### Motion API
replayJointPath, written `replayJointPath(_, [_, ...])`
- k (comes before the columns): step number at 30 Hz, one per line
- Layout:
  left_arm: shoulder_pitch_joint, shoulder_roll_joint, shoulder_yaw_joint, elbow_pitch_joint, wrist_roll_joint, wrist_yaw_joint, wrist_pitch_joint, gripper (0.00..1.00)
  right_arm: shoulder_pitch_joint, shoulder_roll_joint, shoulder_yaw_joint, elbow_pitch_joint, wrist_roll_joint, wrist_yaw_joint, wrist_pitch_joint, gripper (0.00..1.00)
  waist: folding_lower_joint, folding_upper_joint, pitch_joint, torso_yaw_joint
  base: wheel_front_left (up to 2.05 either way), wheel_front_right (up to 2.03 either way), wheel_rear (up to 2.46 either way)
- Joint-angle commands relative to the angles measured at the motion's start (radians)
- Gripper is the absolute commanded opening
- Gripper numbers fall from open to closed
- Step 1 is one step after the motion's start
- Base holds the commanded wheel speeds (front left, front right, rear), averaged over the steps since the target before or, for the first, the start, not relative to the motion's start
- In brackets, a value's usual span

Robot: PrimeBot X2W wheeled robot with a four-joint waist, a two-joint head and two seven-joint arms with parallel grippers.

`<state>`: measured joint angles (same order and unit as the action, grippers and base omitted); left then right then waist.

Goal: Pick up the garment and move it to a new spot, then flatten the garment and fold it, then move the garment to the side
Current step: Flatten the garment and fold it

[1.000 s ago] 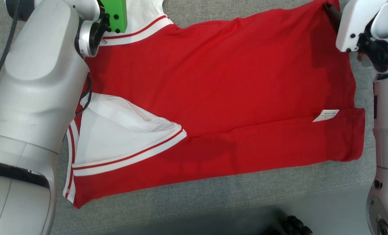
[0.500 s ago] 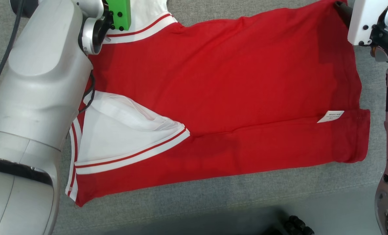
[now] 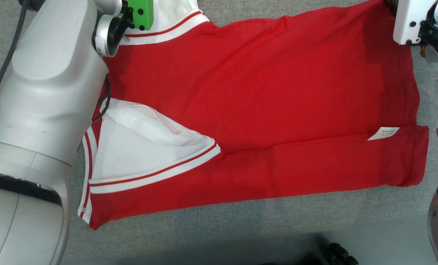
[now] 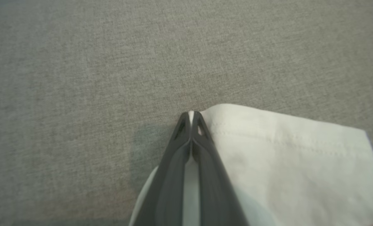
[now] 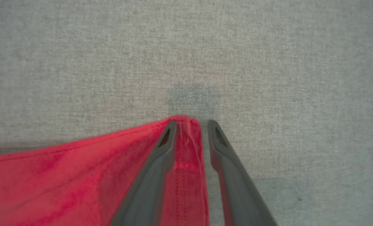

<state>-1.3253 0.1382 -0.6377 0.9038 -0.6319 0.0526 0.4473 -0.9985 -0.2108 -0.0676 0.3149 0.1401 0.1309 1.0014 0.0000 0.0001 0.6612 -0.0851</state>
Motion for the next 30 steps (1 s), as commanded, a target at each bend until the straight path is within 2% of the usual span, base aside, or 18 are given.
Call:
replayJointPath(1, [0.041,0.003,-0.014,0.039,-0.007,-0.001,0.018,0.00,-0.005,0.001,0.004,0.010,0.001,0.000,0.001,0.47,0.0000,-0.0001,0.001,0.001,0.00,0.00,0.00])
replayJointPath(2, [0.041,0.004,-0.015,0.041,-0.007,-0.002,0.017,0.00,-0.006,0.002,0.006,0.015,0.005,0.000,0.006,0.42,0.0000,-0.0001,0.001,0.002,0.00,0.00,0.00])
replayJointPath(3, [0.040,0.005,-0.015,0.042,-0.009,-0.003,0.018,0.00,-0.005,0.002,0.009,0.020,0.008,0.000,0.010,0.33,0.0000,-0.0001,0.000,0.002,0.00,0.00,0.00])
replayJointPath(4, [0.041,0.005,-0.015,0.044,-0.011,-0.004,0.016,0.00,-0.003,0.000,0.012,0.025,0.009,0.000,0.013,0.08,0.0000,-0.0001,0.000,0.002,0.00,0.00,0.00])
replayJointPath(5, [0.042,0.005,-0.016,0.045,-0.012,-0.004,0.016,0.00,0.000,-0.004,0.015,0.028,0.007,0.000,0.015,0.00,0.0000,-0.0001,-0.002,0.002,0.00,0.00,0.00])
replayJointPath(15, [0.047,0.007,-0.008,0.030,-0.022,-0.011,-0.043,0.00,0.043,-0.034,0.023,-0.016,0.057,-0.001,-0.010,0.00,0.0000,-0.0001,-0.044,0.004,0.00,0.00,0.00])
replayJointPath(23, [0.079,0.022,0.054,-0.081,-0.049,0.001,-0.215,0.00,0.119,-0.064,0.020,-0.107,0.120,-0.001,-0.040,0.00,0.0000,-0.0001,-0.089,0.038,0.00,0.00,0.00])
replayJointPath(30, [0.172,0.048,0.054,-0.194,-0.060,0.011,-0.257,0.00,0.189,-0.086,0.010,-0.176,0.156,-0.001,-0.048,0.00,0.0000,-0.0001,-0.135,0.067,0.00,0.00,0.00])
